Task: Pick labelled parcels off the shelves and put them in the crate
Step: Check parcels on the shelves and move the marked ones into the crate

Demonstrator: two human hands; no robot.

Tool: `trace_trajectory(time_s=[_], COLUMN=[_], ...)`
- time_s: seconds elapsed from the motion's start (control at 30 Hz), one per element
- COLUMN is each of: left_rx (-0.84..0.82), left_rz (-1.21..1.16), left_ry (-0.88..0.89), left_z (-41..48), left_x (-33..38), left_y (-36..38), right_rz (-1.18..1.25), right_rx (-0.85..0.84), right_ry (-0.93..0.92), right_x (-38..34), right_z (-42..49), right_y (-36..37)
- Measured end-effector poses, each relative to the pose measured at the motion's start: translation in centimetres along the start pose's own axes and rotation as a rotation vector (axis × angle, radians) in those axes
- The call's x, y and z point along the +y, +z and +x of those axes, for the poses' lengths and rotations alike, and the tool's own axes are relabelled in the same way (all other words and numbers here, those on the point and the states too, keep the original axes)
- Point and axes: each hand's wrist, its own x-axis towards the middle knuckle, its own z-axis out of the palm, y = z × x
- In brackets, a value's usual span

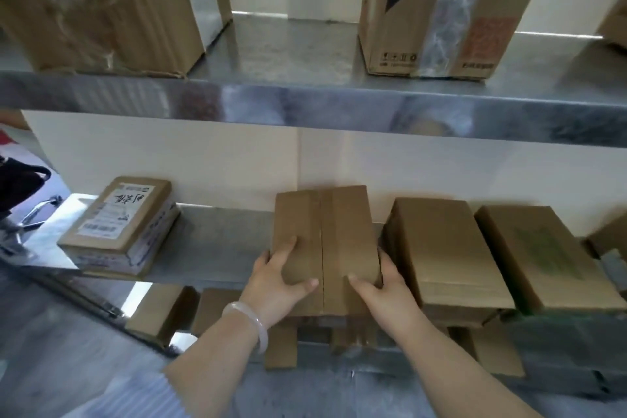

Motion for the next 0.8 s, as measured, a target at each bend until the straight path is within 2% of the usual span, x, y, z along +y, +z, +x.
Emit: trace_trajectory(time_s=[0.23, 0.4, 0.5, 0.63, 0.8], left_rx=[-0.035, 0.036, 0.035, 0.011, 0.036], left_rz=[-0.065, 0.057, 0.049, -0.139, -0.403], left_ry=[0.003, 0.058, 0.110, 0.091, 0.064], left_z=[-1.2, -1.4, -1.4, -1.5, -1.9], left_x=[-0.2, 1.2, 2.6, 3.3, 2.2], left_y=[-1.7, -2.2, -2.2, -2.7, -3.4], right_rz=[0.201, 0.084, -0.043, -0.144, -0.023], right_rx=[0.002, 0.123, 0.144, 0.106, -0.018], right_ry=[-0.036, -0.117, -0.187, -0.285, -0.335], right_x=[-1.6, -3.7, -4.8, -6.2, -6.9], right_z=[-1.1, -1.9, -2.4, -3.5, -3.4], right_y=[-0.5, 0.3, 0.9, 1.4, 2.0])
